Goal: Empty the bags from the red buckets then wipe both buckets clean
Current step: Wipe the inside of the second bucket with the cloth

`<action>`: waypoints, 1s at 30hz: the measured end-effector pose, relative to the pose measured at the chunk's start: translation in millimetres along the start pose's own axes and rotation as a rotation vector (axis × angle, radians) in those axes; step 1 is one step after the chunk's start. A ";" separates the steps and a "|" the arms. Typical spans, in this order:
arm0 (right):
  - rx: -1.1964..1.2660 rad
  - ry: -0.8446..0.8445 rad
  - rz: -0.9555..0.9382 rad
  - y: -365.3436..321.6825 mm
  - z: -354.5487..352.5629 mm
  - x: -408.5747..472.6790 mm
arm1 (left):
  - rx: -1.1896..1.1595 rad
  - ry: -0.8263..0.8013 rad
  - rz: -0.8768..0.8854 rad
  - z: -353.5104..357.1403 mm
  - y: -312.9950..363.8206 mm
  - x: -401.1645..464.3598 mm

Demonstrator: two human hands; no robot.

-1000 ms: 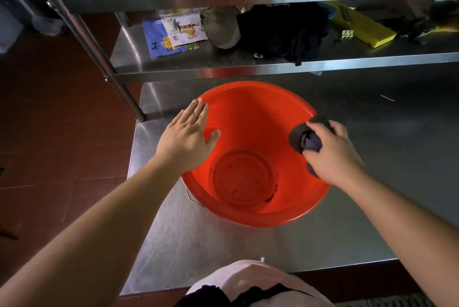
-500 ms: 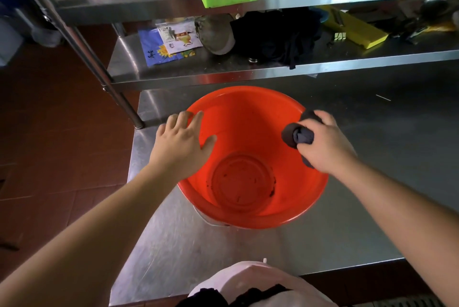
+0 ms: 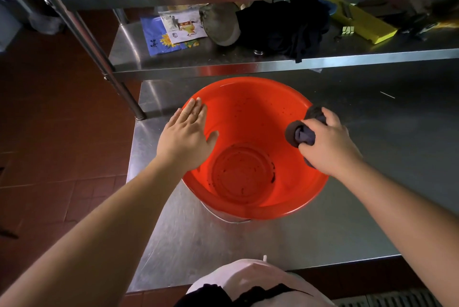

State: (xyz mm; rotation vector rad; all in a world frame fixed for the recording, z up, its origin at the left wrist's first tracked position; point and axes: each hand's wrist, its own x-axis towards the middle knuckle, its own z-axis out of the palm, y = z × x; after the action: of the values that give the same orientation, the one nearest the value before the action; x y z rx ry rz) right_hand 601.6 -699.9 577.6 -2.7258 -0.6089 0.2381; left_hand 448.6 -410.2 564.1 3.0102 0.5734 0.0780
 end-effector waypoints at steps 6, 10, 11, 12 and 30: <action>0.108 0.142 0.112 -12.3 21.3 -78.9 | 0.000 0.021 -0.011 1.9 0.3 -1.0; 0.263 0.197 0.151 -17.7 17.1 -58.9 | -0.053 0.029 -0.049 -1.7 4.2 -6.1; 0.276 0.190 0.160 -16.8 14.3 -48.2 | -0.065 0.029 -0.077 -3.3 7.4 -9.7; 0.265 0.180 0.170 -15.0 11.8 -36.5 | -0.073 0.024 -0.110 -4.2 12.3 -15.6; -0.043 0.034 0.022 -11.1 4.1 -3.3 | -0.162 0.029 -0.193 -3.8 15.4 -28.2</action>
State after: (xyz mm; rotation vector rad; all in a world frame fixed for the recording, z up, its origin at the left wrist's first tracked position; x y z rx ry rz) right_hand 593.4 -690.7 578.1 -2.7735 -0.5814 0.1858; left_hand 427.8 -434.6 568.2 2.7872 0.8154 0.1491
